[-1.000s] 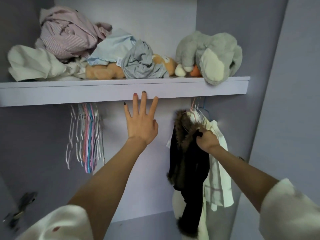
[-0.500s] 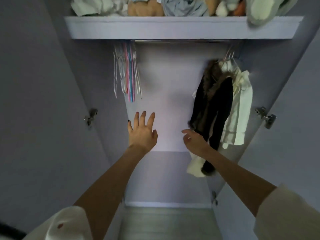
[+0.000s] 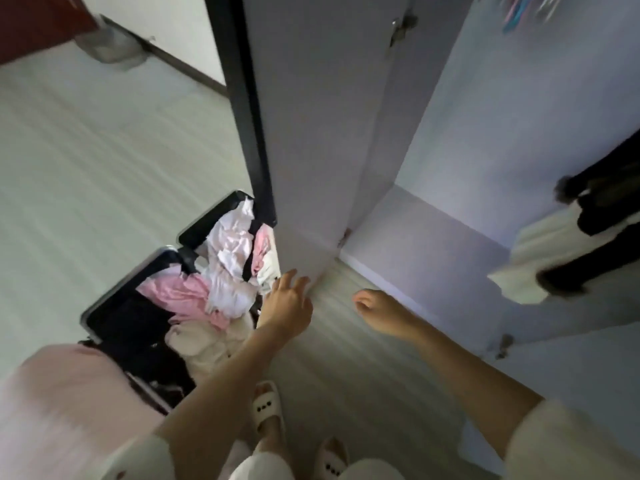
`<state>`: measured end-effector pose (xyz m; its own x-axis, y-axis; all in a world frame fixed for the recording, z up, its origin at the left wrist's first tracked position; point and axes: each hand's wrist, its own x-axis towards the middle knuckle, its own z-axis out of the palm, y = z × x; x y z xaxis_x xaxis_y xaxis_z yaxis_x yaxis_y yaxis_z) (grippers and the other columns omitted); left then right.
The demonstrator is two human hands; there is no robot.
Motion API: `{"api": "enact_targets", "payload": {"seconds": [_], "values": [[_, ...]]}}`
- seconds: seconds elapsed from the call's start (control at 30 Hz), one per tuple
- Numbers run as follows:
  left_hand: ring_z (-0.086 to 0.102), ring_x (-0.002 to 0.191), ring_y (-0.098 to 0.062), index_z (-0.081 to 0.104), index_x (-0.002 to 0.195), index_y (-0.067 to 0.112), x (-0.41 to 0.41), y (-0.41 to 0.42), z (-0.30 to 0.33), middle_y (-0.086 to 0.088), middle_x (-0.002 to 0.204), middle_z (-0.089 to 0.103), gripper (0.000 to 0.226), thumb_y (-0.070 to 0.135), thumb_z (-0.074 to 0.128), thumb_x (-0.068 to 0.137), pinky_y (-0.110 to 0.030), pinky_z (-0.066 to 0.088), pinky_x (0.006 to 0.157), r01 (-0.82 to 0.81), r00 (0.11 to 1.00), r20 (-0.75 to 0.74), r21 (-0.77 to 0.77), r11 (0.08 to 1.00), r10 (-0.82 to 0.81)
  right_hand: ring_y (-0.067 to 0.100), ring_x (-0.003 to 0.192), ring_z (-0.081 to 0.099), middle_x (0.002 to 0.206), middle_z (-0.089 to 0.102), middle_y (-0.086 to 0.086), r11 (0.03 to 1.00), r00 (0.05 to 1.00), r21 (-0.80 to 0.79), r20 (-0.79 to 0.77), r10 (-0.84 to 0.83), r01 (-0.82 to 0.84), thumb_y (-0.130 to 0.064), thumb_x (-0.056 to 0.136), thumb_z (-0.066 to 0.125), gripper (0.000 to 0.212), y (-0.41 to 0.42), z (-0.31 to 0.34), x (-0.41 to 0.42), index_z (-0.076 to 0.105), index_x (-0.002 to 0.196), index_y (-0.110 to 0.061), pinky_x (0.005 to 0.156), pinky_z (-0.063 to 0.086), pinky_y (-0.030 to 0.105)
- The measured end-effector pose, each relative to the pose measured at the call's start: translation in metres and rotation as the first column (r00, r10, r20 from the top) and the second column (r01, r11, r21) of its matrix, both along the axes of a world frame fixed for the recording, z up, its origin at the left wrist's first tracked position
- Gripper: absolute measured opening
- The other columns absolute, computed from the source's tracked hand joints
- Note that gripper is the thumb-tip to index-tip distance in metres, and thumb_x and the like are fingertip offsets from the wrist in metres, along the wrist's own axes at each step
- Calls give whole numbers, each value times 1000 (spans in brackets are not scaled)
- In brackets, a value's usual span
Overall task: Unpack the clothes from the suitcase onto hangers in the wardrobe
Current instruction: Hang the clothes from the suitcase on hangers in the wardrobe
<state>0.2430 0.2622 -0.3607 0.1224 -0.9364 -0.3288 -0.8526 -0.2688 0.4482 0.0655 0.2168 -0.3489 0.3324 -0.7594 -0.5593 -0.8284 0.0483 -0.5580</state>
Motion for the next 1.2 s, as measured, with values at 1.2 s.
{"api": "enact_targets", "payload": {"seconds": [1.2], "values": [[-4, 143, -31, 10, 146, 16, 316, 47, -606, -7, 156, 5, 67, 21, 47, 91, -52, 16, 111, -364, 923, 332, 581, 728, 196, 27, 145, -2, 156, 0, 15, 941, 873, 125, -351, 338, -314, -13, 93, 40, 68, -38, -586, 315, 1, 146, 2, 119, 5, 34]]}}
